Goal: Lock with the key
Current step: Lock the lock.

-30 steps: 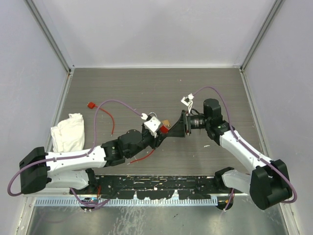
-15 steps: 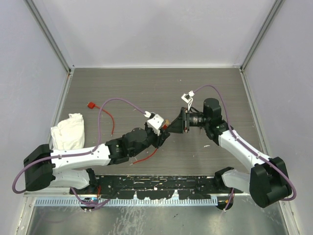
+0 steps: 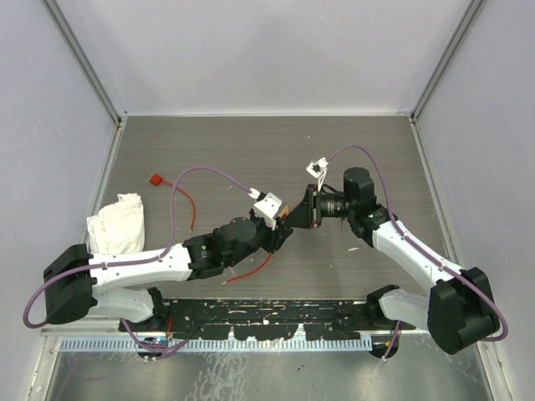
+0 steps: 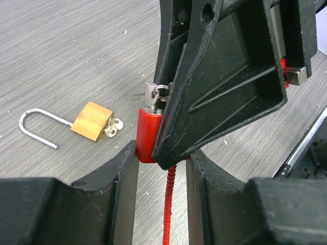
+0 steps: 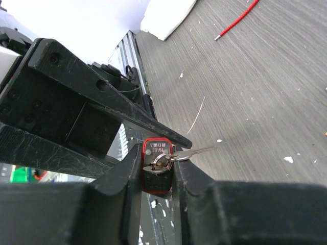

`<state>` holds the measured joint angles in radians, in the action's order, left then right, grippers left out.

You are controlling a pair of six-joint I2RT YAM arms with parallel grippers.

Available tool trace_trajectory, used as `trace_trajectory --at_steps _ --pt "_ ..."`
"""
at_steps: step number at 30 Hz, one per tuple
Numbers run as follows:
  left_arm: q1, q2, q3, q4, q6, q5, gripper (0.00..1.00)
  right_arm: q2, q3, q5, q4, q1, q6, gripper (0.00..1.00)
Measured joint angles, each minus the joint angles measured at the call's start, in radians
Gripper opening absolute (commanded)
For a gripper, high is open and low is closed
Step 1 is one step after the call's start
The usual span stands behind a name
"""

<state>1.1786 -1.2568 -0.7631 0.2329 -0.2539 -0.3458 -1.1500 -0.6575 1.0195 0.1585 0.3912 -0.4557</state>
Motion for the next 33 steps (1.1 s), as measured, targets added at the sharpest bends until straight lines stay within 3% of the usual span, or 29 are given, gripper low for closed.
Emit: trace_trajectory --at_steps 1,3,8,12,17,24,33 --pt "0.000 0.000 0.000 -0.003 0.000 -0.001 0.09 0.000 -0.007 -0.004 -0.015 0.002 0.017 0.06" --pt "0.000 0.000 -0.002 -0.006 0.000 -0.003 0.20 0.001 -0.019 -0.007 -0.046 0.002 0.047 0.01" --pt "0.000 0.018 0.000 -0.003 0.010 0.023 0.71 0.008 -0.051 0.008 -0.109 -0.005 0.100 0.01" --pt "0.000 0.151 0.061 0.018 0.006 0.074 1.00 0.016 -0.061 0.044 -0.143 -0.055 0.124 0.01" --pt "0.000 0.447 0.206 0.028 -0.061 0.087 0.98 0.027 -0.061 0.126 -0.156 -0.136 0.141 0.01" --pt "0.000 0.839 0.416 0.008 -0.285 0.031 0.98 0.033 -0.072 0.219 -0.159 -0.228 0.148 0.01" --pt "-0.001 1.074 0.609 -0.029 -0.525 -0.022 0.97 0.047 -0.077 0.282 -0.159 -0.349 0.148 0.01"
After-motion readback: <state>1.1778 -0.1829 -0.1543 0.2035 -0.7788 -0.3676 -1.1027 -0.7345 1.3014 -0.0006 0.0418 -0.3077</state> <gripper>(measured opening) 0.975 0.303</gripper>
